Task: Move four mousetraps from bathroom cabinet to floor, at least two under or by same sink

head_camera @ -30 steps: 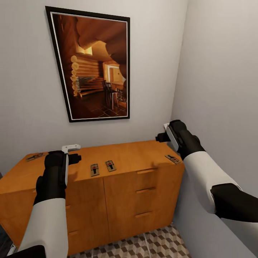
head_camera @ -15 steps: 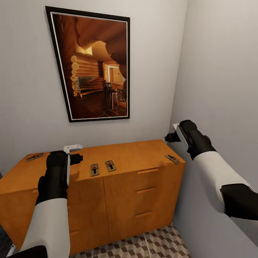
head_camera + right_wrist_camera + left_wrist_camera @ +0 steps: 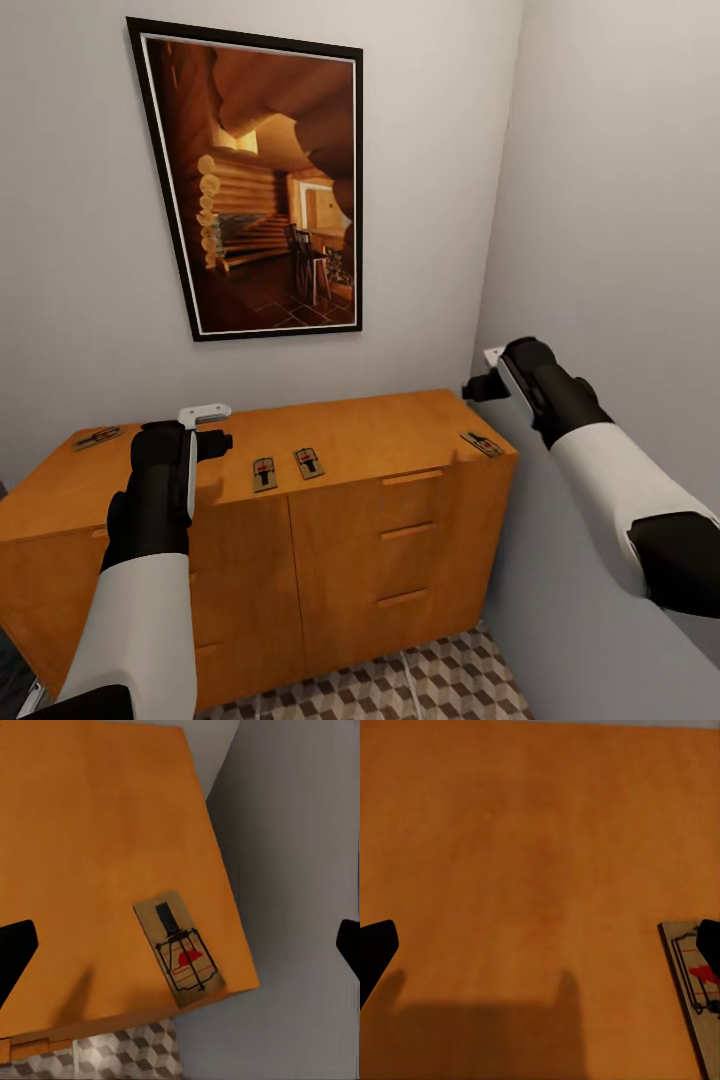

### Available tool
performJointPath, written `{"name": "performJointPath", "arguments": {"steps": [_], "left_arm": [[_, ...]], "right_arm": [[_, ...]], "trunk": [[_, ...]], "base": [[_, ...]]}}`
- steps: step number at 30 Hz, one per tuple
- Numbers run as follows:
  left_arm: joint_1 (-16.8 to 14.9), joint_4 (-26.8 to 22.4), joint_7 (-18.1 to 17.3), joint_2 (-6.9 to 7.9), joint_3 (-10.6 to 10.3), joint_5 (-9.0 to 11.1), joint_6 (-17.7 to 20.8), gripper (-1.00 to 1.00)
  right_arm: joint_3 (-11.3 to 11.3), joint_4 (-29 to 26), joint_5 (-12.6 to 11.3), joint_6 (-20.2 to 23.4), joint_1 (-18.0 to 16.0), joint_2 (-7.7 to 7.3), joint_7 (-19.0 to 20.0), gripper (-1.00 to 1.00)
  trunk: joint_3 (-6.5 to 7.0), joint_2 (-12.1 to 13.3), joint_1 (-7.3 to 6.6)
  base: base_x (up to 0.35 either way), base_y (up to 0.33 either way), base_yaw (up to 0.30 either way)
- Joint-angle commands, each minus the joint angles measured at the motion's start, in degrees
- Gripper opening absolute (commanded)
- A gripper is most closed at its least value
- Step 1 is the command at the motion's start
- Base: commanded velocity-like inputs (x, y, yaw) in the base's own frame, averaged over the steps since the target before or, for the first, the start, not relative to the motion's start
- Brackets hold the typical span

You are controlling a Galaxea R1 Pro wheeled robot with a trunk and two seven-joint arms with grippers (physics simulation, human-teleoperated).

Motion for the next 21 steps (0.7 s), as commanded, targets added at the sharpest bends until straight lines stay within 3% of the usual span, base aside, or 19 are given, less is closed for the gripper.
{"name": "performJointPath", "arguments": {"steps": [1,6,13,21], "left_arm": [[-0.1,-0.1,-0.5,-0.06,0.1,-0.5,0.2,1.0],[-0.1,-0.1,-0.5,-0.07,0.1,-0.5,0.2,1.0],[-0.1,-0.1,-0.5,-0.07,0.1,-0.5,0.2,1.0],[-0.1,-0.1,-0.5,-0.07,0.1,-0.5,0.2,1.0]], "right_arm": [[1.1,-0.1,0.0,0.2,-0.1,-0.44,0.9,1.0],[4.2,-0.1,0.0,0.2,-0.1,-2.34,5.8,1.0],[6.1,0.0,0.2,0.2,-0.1,-3.94,11.4,1.0],[6.8,0.0,0.2,0.2,0.0,-5.13,13.5,1.0]], "trunk": [[-0.07,0.0,0.0],[-0.07,0.0,0.0],[-0.07,0.0,0.0],[-0.07,0.0,0.0]], "base": [[0.0,0.0,0.0],[0.0,0.0,0.0],[0.0,0.0,0.0],[0.0,0.0,0.0]]}}
